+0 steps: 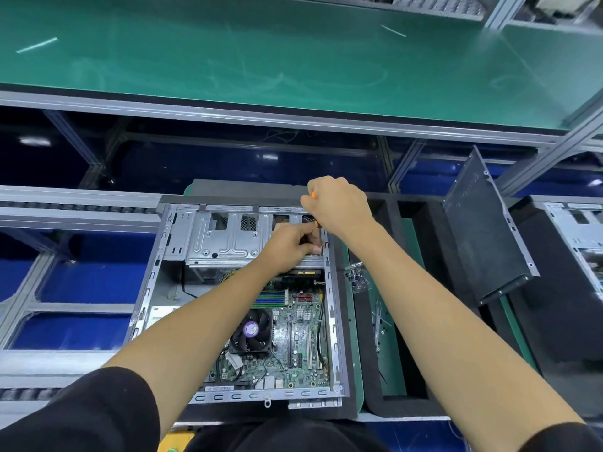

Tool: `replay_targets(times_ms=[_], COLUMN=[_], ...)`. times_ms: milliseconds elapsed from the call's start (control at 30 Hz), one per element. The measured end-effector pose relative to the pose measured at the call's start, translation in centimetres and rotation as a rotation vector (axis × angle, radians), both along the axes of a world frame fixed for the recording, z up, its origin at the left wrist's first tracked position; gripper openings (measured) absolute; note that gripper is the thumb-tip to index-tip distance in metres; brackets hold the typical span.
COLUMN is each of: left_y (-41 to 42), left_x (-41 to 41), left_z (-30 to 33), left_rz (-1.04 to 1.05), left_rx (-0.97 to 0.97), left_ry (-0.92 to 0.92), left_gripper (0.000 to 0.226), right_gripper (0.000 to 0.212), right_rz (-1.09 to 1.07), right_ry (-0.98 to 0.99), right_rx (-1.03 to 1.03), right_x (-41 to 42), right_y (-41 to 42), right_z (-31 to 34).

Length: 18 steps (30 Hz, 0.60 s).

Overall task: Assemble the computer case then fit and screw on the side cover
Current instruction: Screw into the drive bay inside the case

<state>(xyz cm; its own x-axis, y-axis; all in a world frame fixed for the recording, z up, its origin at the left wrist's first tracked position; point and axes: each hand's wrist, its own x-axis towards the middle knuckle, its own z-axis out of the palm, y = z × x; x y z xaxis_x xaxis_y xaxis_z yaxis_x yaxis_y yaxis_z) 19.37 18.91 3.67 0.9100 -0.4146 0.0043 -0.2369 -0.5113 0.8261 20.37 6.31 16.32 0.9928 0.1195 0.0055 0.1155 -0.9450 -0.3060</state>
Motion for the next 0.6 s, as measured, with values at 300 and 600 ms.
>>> replay_targets(times_ms=[300, 600], left_y=[-0.03, 0.29], left_x=[0.05, -0.08], left_z=[-0.11, 0.05], left_rz=[0.010, -0.038], left_rx=[0.012, -0.007], left_ry=[-0.001, -0.011], left_gripper=[0.018, 0.016], right_gripper=[0.029, 0.022], right_rz=[0.007, 0.038], right_ry=[-0.013, -0.024], right_rx=[-0.016, -0.050], right_x=[-0.07, -0.97], right_y=[-0.13, -0.76], right_z=[-0.13, -0.38])
